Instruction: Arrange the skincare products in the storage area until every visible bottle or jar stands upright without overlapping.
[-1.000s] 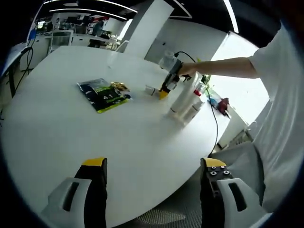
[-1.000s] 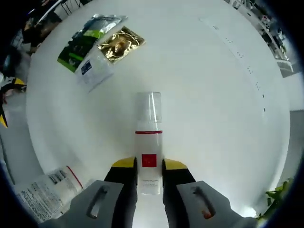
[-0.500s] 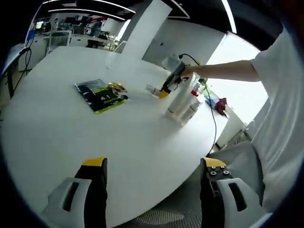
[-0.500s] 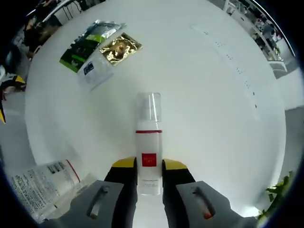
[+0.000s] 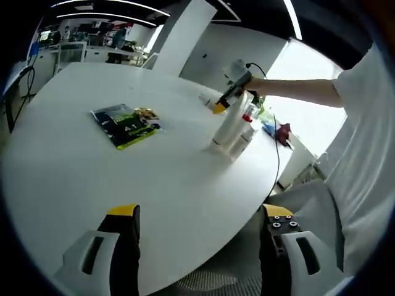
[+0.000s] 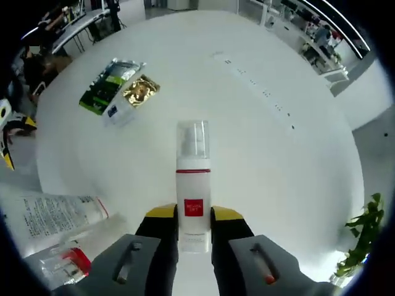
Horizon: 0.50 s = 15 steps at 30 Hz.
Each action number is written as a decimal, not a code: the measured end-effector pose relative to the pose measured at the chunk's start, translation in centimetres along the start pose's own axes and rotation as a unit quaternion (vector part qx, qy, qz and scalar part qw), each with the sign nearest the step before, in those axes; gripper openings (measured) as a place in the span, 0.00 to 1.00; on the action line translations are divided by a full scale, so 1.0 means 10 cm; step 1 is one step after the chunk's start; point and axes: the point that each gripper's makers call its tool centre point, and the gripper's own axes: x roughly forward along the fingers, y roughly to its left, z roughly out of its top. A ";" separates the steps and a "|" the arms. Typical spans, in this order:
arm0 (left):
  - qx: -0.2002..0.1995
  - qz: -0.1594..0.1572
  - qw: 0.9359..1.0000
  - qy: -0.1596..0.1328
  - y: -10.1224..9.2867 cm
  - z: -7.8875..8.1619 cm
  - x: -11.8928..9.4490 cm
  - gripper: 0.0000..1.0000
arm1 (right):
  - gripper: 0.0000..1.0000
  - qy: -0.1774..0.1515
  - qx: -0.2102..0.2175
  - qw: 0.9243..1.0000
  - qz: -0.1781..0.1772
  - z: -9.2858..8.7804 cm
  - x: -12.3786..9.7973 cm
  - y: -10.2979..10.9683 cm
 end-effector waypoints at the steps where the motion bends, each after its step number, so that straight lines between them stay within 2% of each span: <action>1: 0.000 -0.001 1.000 0.000 0.00 0.00 0.00 0.71 | 0.19 -0.008 0.005 1.000 -0.007 -0.01 -0.08 0.02; 6: 0.009 -0.007 1.000 0.001 -0.03 0.00 0.00 0.70 | 0.19 -0.039 0.036 0.998 -0.016 0.00 -0.26 -0.02; 11: 0.016 -0.010 1.000 0.002 -0.06 0.00 0.00 0.70 | 0.19 -0.049 0.034 0.998 -0.033 -0.06 -0.45 0.00; 15: 0.018 -0.013 1.000 -0.001 -0.07 0.01 0.00 0.71 | 0.19 -0.072 0.050 0.995 -0.042 -0.06 -0.62 -0.05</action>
